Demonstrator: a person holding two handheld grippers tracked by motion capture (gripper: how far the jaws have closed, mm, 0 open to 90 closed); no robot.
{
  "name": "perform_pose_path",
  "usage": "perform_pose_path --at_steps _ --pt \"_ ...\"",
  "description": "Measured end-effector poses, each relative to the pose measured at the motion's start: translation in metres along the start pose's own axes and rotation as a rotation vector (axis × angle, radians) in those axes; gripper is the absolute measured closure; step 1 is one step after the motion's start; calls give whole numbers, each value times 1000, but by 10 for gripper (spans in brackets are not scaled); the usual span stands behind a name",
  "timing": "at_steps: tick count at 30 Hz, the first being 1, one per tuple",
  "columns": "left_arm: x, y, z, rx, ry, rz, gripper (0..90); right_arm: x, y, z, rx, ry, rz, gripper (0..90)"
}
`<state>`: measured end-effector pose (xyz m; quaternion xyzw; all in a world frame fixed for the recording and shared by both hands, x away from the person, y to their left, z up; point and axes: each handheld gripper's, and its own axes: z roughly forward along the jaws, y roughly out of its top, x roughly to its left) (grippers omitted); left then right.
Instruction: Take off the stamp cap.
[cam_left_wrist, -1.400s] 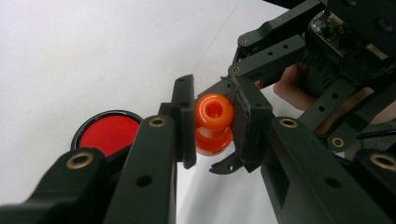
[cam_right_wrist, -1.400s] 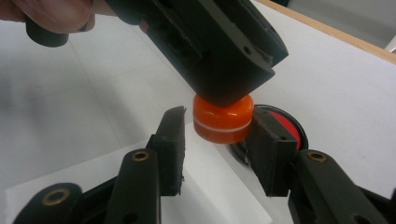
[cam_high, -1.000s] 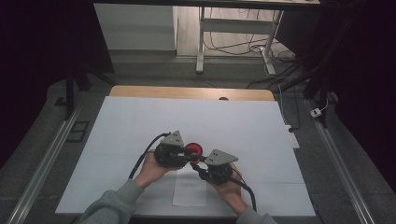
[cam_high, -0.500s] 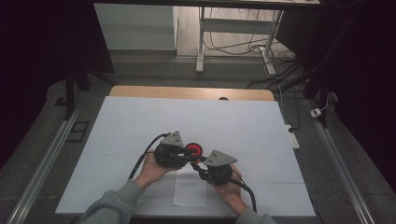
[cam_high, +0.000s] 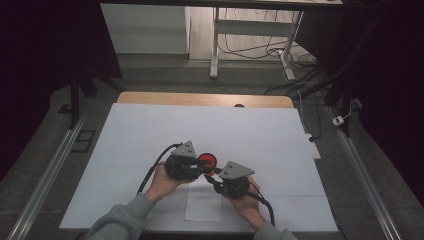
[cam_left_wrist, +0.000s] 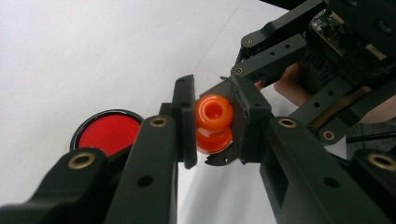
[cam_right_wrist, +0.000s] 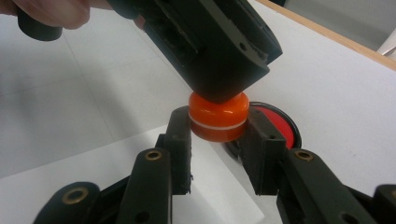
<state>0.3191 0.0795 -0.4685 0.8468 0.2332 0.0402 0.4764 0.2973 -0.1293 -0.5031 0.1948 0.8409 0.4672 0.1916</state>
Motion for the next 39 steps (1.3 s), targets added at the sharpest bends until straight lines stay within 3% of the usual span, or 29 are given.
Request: perform_pose_path --at_steps 9,20,39 --pt "1 0 0 -1 -4 -6 731 1 -1 0 -9 -7 26 649" --pt "0 0 -1 2 -5 -4 732 1 0 -1 -6 -5 -4 650" --pt "0 0 -2 -5 -13 0 733 1 -1 -2 -19 -1 5 650"
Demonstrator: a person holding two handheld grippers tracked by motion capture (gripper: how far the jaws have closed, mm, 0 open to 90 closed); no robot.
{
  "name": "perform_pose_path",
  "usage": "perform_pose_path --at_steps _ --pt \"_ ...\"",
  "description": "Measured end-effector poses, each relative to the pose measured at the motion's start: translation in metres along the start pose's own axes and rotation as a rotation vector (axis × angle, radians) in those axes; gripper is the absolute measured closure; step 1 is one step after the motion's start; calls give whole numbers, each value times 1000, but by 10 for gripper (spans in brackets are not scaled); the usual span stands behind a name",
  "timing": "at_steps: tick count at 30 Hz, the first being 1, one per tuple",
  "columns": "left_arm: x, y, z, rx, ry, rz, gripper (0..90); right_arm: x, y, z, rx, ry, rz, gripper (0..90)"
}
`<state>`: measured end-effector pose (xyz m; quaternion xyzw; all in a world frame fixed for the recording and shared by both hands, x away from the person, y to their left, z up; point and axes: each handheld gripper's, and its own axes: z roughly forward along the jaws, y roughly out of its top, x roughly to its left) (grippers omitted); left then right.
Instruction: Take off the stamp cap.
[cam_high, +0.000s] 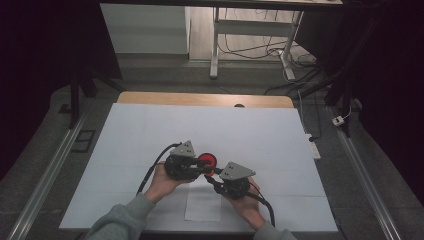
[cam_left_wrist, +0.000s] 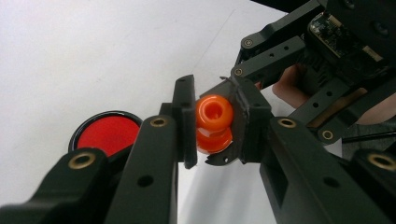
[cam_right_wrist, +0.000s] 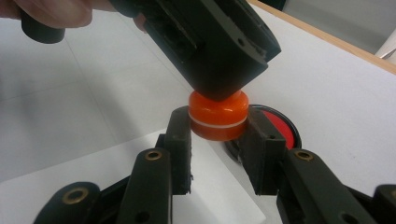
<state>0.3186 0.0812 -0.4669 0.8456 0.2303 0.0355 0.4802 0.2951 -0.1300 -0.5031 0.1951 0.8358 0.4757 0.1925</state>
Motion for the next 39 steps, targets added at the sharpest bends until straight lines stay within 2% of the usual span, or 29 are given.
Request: perform_pose_path --at_steps 2,3,4,5,7,9,12,15,19,22,25,39 --pt "0 0 -1 -8 -2 -3 733 0 0 0 2 0 -12 650" --pt "-1 1 -6 -39 47 8 733 -1 -2 1 47 4 -41 651" --pt "3 3 -14 -71 58 3 734 -1 -7 2 62 6 -40 651" --pt "7 4 -23 -100 46 -15 734 -1 -7 2 62 6 -40 651" --pt "9 2 -30 -90 58 0 733 -4 -12 1 46 14 6 651" --pt "10 -1 -27 -76 53 -7 733 -5 -8 1 30 6 7 651" --pt "10 -1 -22 -71 41 -16 732 -4 -8 2 43 2 -5 650" --pt "10 -1 -21 -66 33 -25 731 -5 -9 0 42 -9 16 650" --pt "13 -2 -22 -73 27 -38 731 -8 -10 -2 40 -10 23 649" --pt "14 -3 -19 -59 7 -42 730 -9 -11 -4 35 -12 28 648" --pt "13 -4 -17 -46 17 -34 729 -11 -11 -7 28 -20 31 648" --pt "16 -5 -25 -83 45 -44 729 -20 -18 -20 7 -51 57 646"
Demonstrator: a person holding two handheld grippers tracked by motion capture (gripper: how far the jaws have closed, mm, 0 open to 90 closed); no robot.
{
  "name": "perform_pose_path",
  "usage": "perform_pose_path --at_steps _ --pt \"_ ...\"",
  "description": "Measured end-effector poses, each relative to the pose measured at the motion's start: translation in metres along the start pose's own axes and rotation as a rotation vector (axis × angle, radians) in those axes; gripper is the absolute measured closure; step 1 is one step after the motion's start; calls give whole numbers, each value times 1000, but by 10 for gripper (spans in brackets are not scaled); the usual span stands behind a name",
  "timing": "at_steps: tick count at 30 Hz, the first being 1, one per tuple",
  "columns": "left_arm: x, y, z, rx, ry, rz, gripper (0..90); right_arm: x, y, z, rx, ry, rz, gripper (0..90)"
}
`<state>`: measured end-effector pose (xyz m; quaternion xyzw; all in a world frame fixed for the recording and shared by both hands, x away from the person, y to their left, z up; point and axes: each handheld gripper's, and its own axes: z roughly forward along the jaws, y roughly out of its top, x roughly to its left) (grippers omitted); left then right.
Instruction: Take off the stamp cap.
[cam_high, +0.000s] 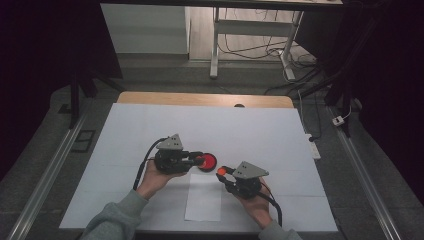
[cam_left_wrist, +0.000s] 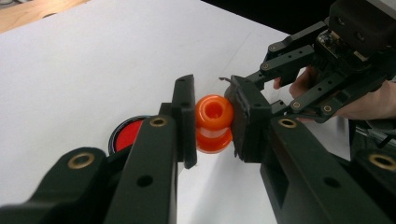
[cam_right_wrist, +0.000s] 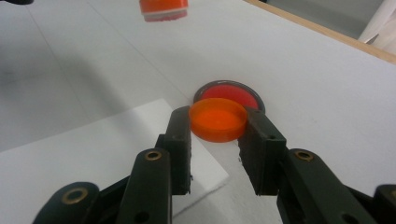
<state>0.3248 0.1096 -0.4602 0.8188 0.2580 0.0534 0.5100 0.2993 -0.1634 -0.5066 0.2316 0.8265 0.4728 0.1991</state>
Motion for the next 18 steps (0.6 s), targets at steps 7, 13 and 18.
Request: perform_pose_path --at_steps 7,13,18 --pt "2 0 -1 -7 4 -2 728 -6 -4 -8 -4 -16 16 646" --pt "2 1 -3 -13 14 -6 728 -10 -8 -16 -5 -26 22 646" --pt "3 2 -4 -18 23 -6 728 -12 -12 -21 -12 -21 31 646"
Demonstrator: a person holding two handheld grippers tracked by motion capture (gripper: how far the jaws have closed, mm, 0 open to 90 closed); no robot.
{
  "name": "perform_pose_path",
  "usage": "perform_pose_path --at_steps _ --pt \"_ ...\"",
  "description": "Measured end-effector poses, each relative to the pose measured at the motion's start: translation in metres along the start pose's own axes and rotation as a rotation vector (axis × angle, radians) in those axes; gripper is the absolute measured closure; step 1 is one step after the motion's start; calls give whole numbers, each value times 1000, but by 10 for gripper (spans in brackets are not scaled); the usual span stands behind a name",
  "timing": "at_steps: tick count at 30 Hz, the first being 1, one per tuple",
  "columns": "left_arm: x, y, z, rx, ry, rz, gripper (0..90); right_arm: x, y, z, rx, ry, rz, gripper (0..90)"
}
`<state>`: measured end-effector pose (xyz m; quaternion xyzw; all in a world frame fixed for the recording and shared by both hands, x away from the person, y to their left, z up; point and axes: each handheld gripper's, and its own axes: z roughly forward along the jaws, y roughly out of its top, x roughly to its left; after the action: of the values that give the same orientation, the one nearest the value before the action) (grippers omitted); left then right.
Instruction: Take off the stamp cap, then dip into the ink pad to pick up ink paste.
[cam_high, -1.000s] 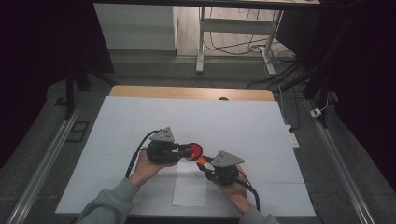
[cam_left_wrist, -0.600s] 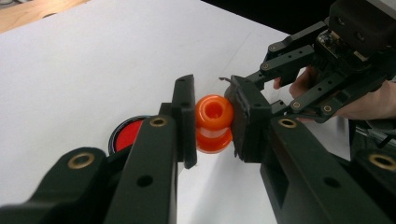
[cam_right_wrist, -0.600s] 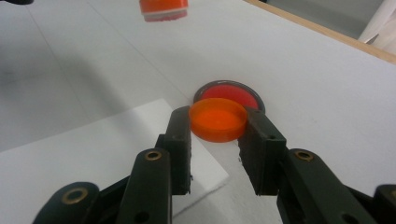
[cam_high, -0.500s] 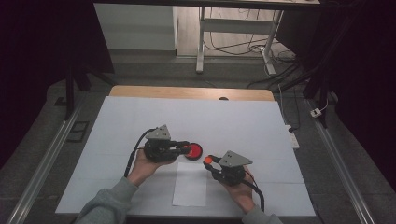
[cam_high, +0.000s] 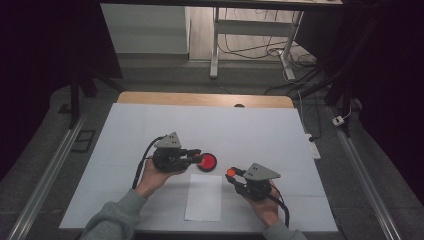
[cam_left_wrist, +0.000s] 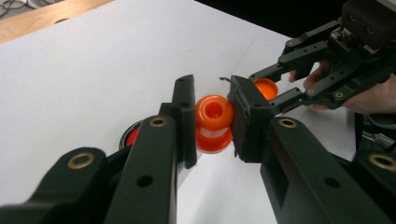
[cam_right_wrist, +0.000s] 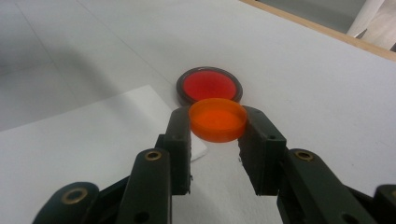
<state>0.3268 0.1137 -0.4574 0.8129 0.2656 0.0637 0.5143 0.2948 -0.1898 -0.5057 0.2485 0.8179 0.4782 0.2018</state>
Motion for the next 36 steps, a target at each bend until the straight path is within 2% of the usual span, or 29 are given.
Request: perform_pose_path --at_steps 10,21,26,36 --pt "5 4 3 -1 26 7 727 -11 -6 -14 1 -19 22 645" --pt "15 5 11 26 74 16 727 -13 -8 -15 10 -25 19 645" --pt "21 6 18 32 77 6 727 -13 -9 -15 6 -27 22 645" --pt "25 8 30 47 73 4 727 -15 -9 -20 -5 -35 30 645"
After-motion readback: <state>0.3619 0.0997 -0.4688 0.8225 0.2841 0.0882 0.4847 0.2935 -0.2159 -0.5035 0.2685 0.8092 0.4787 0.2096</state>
